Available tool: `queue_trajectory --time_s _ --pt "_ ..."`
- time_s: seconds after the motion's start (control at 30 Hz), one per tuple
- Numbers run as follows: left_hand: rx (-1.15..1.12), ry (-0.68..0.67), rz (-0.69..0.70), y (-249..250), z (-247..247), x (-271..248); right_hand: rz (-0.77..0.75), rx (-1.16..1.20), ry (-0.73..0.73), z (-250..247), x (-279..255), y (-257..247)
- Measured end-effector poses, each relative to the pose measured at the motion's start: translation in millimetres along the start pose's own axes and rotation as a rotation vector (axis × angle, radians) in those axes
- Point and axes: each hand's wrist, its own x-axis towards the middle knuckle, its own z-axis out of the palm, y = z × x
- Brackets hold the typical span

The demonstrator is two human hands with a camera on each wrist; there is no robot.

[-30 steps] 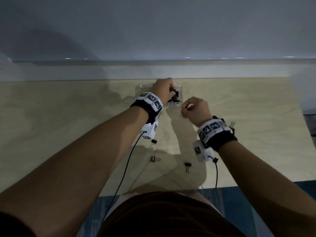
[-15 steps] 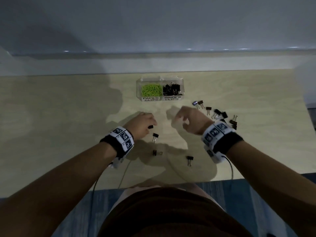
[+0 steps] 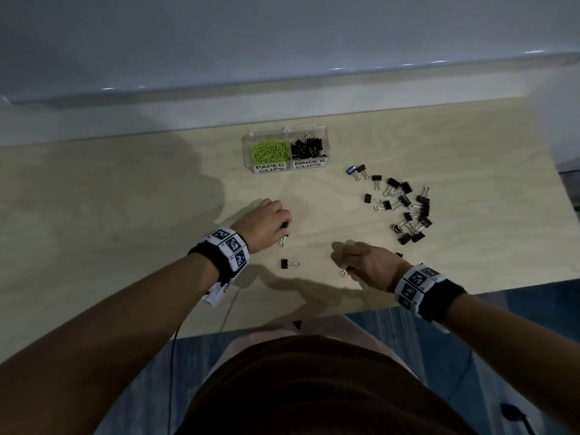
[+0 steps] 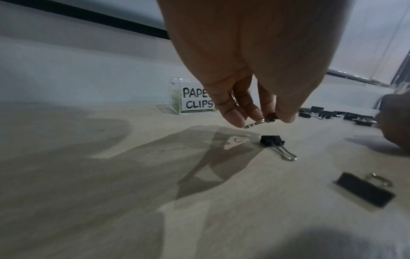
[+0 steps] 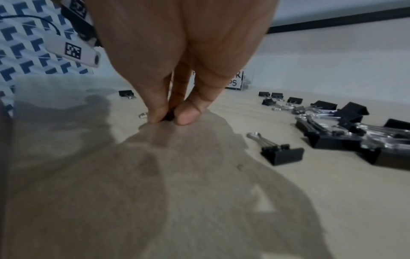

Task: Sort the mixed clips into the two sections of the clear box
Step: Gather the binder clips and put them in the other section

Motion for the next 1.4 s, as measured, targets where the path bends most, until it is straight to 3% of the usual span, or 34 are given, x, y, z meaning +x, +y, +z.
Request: queue_trajectory --time_s 0.17,0.33,0.43,0.6,0.73,0.87,0.93,1.07,1.27,1.4 --pt "-0.005 -0.036 0.053 2 9 -2 0.004 0.048 0.171 1 27 -21" --pt "0.038 -0.088 0.142 -3 5 -2 -0.223 -0.02 0.304 9 75 -74" --pt "0.056 -0.16 0.129 -6 -1 -3 -0.216 -0.146 0.277 25 90 -77" --pt "0.148 -0.158 0.25 -17 0 -10 -0.214 -0.284 0.246 34 82 -67" --pt "0.218 -0.187 0.27 -22 1 -7 -0.235 -0.327 0.233 32 73 -60" --pt "0.12 -0.207 0.161 -22 -4 -1 -0.115 -0.149 0.234 30 73 -52" --pt "0.065 -0.201 0.131 -24 -5 1 0.022 0.026 0.232 18 75 -44" --pt "0.056 -0.213 0.113 -20 -7 2 0.23 0.2 0.413 -24 93 -18" --pt "0.019 -0.131 0.051 -30 0 -5 0.327 0.249 0.615 -96 149 16" --pt "-0.022 -0.115 0.017 -35 6 -9 0.424 0.224 0.579 -104 152 35"
